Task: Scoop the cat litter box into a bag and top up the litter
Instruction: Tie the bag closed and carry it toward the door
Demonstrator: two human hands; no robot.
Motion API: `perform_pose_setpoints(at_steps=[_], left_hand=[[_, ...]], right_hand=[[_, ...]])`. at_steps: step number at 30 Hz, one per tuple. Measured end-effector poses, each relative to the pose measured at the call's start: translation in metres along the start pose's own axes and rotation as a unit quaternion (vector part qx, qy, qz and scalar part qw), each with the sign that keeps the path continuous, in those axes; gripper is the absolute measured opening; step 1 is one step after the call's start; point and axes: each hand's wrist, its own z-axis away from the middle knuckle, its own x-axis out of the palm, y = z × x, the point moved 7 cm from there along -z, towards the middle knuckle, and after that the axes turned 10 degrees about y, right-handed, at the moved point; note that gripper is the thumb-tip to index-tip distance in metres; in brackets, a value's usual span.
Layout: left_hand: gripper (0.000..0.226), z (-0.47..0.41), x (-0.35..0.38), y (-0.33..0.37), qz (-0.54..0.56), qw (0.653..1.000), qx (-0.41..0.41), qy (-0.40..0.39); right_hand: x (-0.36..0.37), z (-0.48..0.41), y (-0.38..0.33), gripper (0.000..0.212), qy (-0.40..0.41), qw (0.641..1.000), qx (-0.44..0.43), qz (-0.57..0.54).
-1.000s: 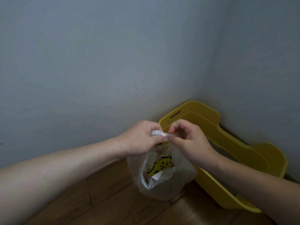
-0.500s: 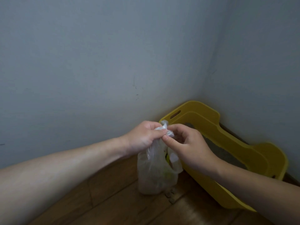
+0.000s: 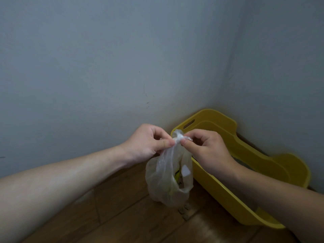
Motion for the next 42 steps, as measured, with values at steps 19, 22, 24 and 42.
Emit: perform_pose_setpoints(at_steps=[19,22,24,42], left_hand=[[0.030,-0.008,-0.080,-0.105,-0.415,0.894,-0.031,0.166],[0.026,-0.005,-0.086,-0.107,-0.426,0.889,-0.031,0.165],[0.027,-0.003,-0.089,-0.108,-0.432,0.886,-0.039,0.163],[0.025,0.005,-0.094,-0.096,-0.358,0.920,-0.035,0.158]], right_hand=[[-0.044,-0.011,0.122,0.020,0.021,0.948,0.173,0.265],[-0.054,-0.009,0.129,0.021,0.020,0.944,0.180,0.278],[-0.056,-0.007,0.131,0.020,0.014,0.940,0.186,0.285],[-0.063,-0.010,0.118,0.012,0.010,0.962,0.255,0.094]])
